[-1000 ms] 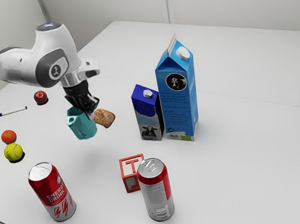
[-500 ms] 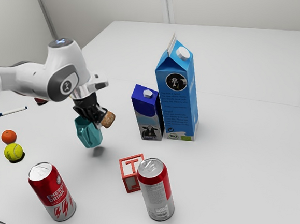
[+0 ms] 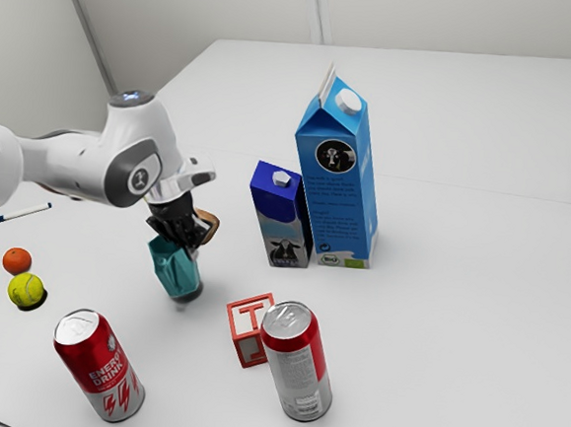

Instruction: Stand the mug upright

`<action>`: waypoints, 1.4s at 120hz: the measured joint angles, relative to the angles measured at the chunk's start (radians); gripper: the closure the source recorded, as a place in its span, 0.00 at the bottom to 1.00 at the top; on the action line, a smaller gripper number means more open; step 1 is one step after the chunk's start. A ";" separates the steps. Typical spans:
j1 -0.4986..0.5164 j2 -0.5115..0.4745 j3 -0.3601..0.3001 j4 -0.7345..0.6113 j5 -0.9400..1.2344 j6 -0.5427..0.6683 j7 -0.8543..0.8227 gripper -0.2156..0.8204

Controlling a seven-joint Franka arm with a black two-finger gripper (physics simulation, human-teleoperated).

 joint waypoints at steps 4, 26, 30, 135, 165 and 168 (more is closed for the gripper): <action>0.000 0.003 0.000 -0.001 0.000 0.002 -0.002 0.96; 0.007 0.012 -0.008 -0.001 -0.001 0.007 -0.013 0.95; 0.005 0.011 -0.007 -0.003 -0.002 0.008 -0.013 0.92; -0.052 -0.123 -0.016 0.152 -0.055 -0.184 -0.008 0.27; -0.024 -0.114 -0.051 0.300 -0.058 -0.360 -0.008 0.24; -0.016 -0.113 -0.062 0.313 -0.058 -0.375 -0.008 0.24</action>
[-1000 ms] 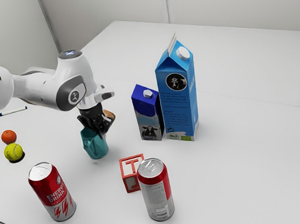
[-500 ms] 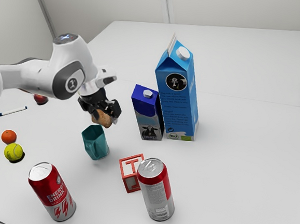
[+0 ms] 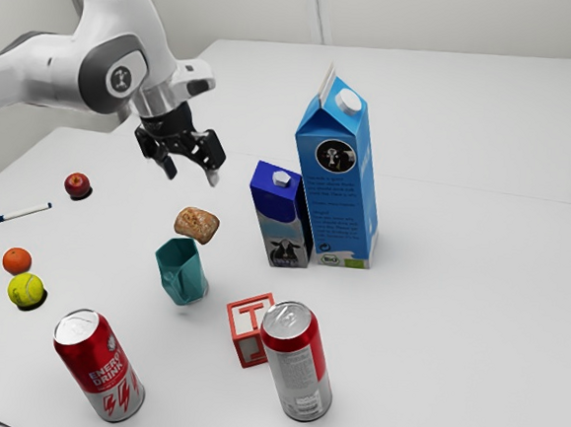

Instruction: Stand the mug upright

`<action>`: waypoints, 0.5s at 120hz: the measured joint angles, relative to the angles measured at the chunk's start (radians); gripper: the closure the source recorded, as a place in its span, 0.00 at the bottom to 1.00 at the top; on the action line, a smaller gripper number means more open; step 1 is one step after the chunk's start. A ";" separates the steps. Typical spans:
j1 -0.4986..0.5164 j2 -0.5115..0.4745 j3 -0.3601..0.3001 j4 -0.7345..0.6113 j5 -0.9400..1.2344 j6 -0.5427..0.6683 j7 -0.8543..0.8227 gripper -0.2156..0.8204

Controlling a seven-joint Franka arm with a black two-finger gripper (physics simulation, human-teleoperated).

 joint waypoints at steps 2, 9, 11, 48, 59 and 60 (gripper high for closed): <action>0.004 0.001 -0.005 0.009 0.000 -0.010 0.000 0.24; 0.010 0.002 -0.015 0.036 0.000 -0.041 0.000 0.24; 0.012 0.003 -0.016 0.045 0.000 -0.051 0.000 0.24; 0.015 0.066 -0.024 0.236 0.010 -0.199 0.000 0.23; 0.014 0.092 -0.024 0.294 0.012 -0.238 0.000 0.23; 0.014 0.093 -0.024 0.298 0.012 -0.241 0.000 0.23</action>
